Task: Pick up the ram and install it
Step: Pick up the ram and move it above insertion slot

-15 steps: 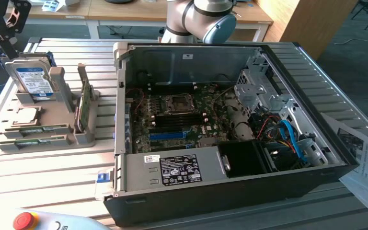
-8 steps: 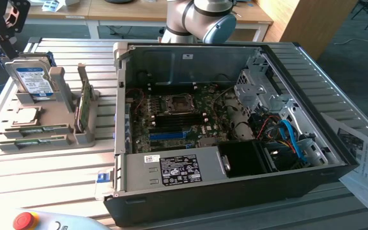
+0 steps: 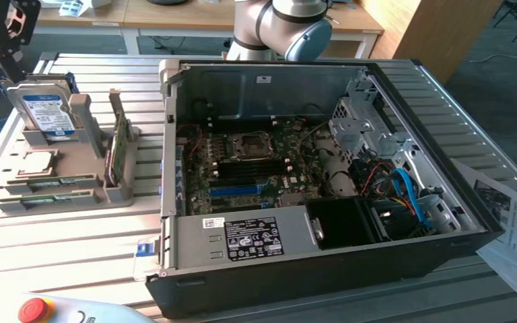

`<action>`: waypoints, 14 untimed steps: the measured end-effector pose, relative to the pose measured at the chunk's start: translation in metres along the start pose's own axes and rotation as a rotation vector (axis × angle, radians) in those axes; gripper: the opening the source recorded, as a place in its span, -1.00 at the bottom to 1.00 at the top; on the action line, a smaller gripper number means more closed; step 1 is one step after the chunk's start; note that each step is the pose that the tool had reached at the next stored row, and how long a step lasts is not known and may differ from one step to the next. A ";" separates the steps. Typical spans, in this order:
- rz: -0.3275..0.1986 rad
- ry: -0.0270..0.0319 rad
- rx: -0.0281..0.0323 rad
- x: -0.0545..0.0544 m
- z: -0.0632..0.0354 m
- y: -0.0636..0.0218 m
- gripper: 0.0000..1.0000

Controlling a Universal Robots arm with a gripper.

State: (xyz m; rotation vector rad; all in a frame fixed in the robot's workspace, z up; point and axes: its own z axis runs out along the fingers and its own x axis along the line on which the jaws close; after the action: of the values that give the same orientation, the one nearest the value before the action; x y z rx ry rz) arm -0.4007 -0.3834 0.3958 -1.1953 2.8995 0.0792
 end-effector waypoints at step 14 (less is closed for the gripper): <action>-0.151 0.0069 -0.0036 0.000 0.0000 0.0000 -0.80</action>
State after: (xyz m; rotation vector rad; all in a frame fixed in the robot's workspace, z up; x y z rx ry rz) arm -0.4008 -0.3833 0.3959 -1.4124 2.8045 0.0796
